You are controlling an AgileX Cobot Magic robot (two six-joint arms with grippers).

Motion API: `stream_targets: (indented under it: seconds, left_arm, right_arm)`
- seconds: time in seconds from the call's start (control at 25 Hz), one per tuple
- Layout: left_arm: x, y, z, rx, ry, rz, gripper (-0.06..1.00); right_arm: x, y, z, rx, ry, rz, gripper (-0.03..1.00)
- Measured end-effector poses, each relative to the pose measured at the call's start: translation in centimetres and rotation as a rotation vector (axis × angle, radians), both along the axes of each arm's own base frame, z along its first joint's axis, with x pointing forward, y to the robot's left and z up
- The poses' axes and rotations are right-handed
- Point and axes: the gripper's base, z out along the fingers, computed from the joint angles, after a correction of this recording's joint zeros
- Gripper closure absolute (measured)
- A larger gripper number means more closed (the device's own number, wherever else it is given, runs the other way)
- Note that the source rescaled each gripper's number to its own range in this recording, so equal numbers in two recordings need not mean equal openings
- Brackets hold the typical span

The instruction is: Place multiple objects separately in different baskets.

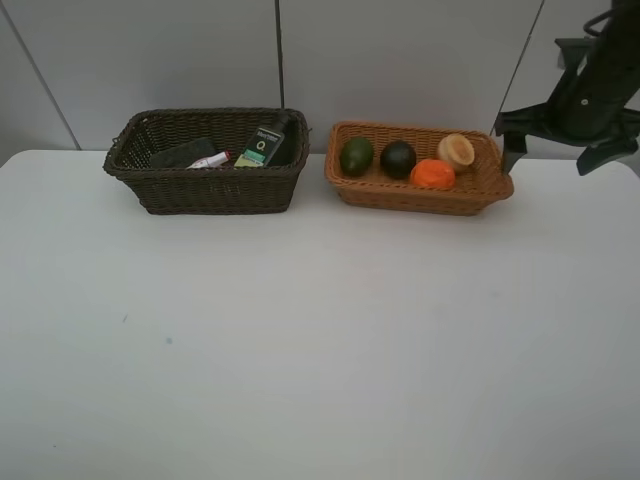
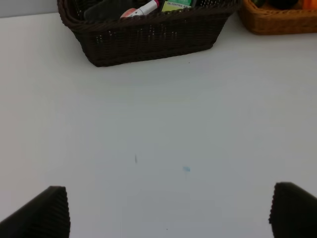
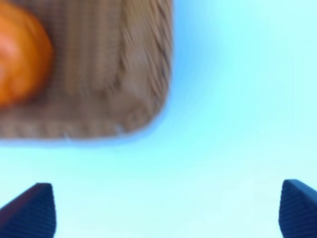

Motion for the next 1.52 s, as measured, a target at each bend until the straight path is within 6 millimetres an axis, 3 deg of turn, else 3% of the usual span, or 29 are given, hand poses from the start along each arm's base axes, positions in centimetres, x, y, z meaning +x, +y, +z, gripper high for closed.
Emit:
stream_targets:
  seconds: [0.2, 0.48, 0.84, 1.0, 1.16, 1.52]
  left_arm:
    - [0.0, 0.0, 0.0, 0.0, 0.0, 0.0, -0.05]
    - [0.0, 0.0, 0.0, 0.0, 0.0, 0.0, -0.05]
    - [0.0, 0.0, 0.0, 0.0, 0.0, 0.0, -0.05]
    - [0.0, 0.0, 0.0, 0.0, 0.0, 0.0, -0.05]
    - [0.0, 0.0, 0.0, 0.0, 0.0, 0.0, -0.05]
    - [0.0, 0.0, 0.0, 0.0, 0.0, 0.0, -0.05]
  right_arm:
    - [-7.5, -0.8, 1.9, 0.021, -0.034, -0.035, -0.03]
    - [-18.5, -1.7, 4.5, 0.078, -0.209, -0.052, -0.03]
    - [-30.6, -2.9, 6.2, 0.145, -0.605, -0.047, -0.03]
    - [-34.3, -3.2, 6.3, 0.146, -0.773, 0.003, -0.03]
    - [-36.7, -3.4, 6.2, 0.117, -0.898, 0.062, -0.03]
    - [-36.5, -3.2, 4.7, 0.092, -0.824, 0.109, -0.03]
